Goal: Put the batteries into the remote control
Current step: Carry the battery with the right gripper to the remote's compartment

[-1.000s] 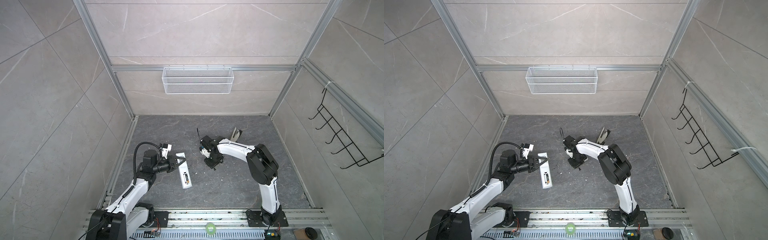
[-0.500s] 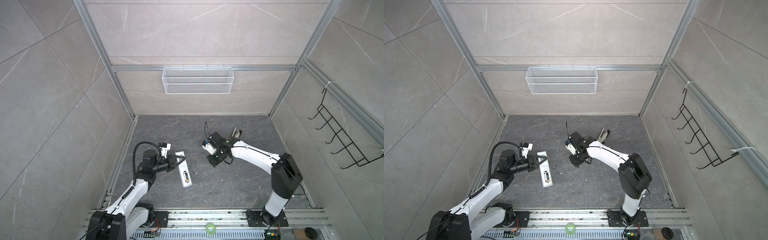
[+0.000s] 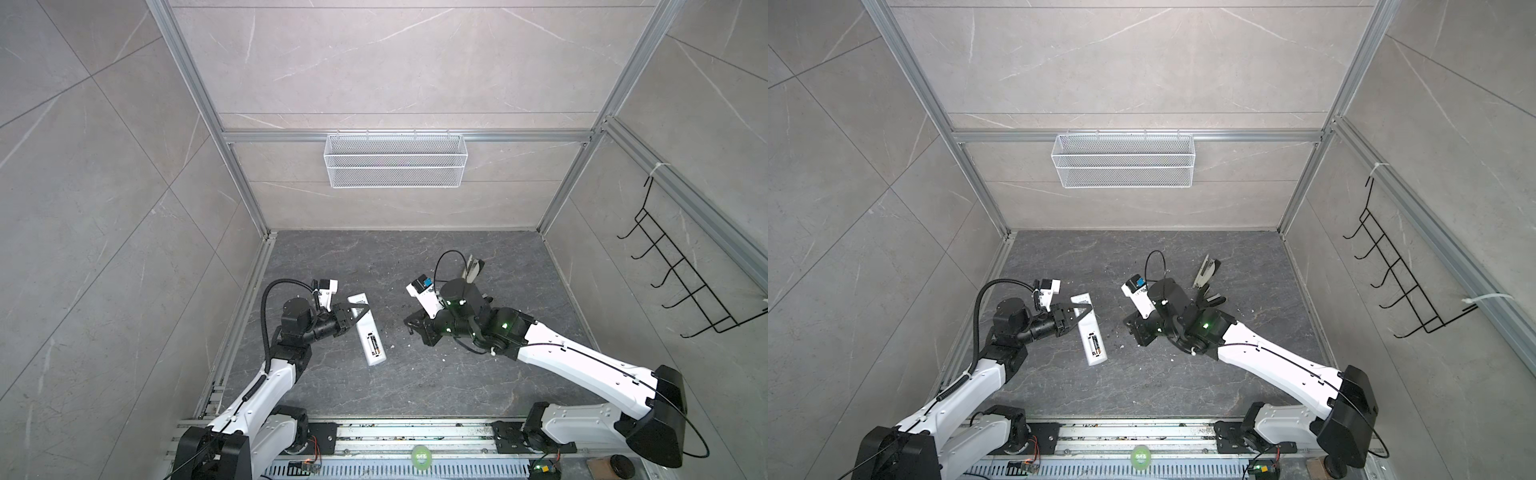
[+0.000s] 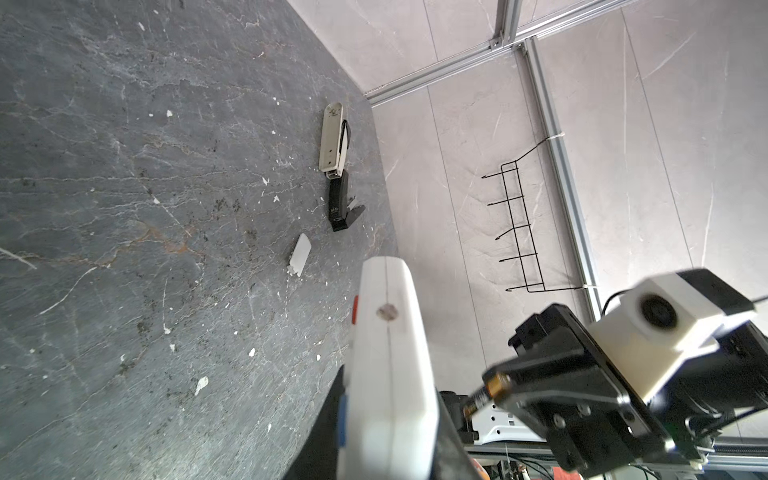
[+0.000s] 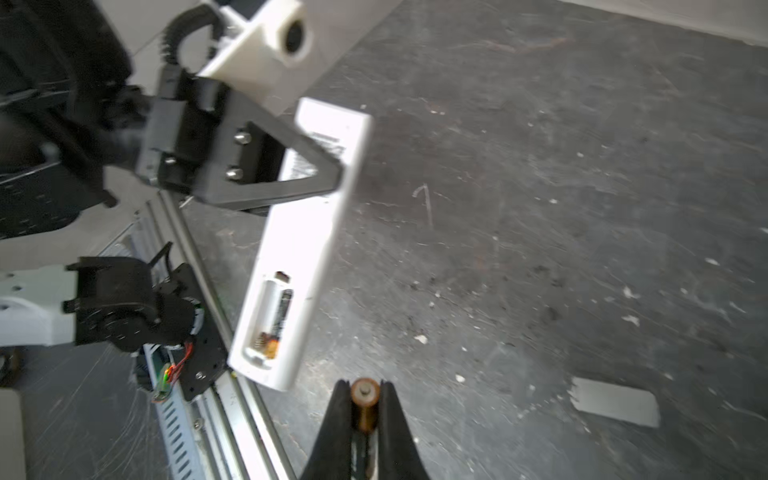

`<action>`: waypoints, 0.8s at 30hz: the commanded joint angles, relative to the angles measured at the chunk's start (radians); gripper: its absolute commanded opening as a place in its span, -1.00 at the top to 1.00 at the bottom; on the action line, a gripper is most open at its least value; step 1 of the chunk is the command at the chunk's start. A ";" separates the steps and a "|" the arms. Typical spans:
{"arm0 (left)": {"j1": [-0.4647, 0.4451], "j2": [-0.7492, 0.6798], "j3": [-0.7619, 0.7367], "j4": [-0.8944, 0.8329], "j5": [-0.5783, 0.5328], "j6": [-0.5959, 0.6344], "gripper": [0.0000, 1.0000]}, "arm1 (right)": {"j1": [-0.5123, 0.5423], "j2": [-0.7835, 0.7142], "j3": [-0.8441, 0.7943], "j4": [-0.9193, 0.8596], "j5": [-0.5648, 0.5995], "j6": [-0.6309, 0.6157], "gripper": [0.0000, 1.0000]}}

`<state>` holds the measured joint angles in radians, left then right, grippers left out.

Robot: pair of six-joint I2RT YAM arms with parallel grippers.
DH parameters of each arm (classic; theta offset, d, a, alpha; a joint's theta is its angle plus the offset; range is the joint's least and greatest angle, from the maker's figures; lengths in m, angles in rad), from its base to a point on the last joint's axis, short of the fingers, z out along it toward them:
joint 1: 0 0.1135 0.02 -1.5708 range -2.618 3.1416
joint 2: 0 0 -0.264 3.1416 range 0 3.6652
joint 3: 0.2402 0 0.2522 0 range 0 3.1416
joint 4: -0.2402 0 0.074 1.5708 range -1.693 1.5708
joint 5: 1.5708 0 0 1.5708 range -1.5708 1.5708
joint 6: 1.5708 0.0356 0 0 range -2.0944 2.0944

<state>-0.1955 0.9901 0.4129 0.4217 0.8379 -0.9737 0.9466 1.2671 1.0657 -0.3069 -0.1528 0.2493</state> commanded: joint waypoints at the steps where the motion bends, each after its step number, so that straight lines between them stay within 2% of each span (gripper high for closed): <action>1: 0.004 -0.029 0.016 0.083 0.001 -0.023 1.00 | 0.061 -0.004 -0.033 0.198 0.036 0.058 1.00; 5: 0.004 -0.032 0.016 0.093 0.008 -0.027 1.00 | 0.104 0.021 -0.047 0.307 0.040 0.085 1.00; 17: 0.004 -0.035 0.007 0.133 0.018 -0.046 1.00 | 0.163 0.096 -0.064 0.403 0.140 0.085 1.00; 24: 0.004 -0.041 -0.001 0.150 0.024 -0.059 1.00 | 0.172 0.132 -0.079 0.459 0.146 0.096 1.00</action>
<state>-0.1955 0.9760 0.4126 0.5018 0.8398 -1.0187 1.1099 1.3773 0.9924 0.0986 -0.0246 0.3229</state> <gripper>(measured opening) 0.206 0.101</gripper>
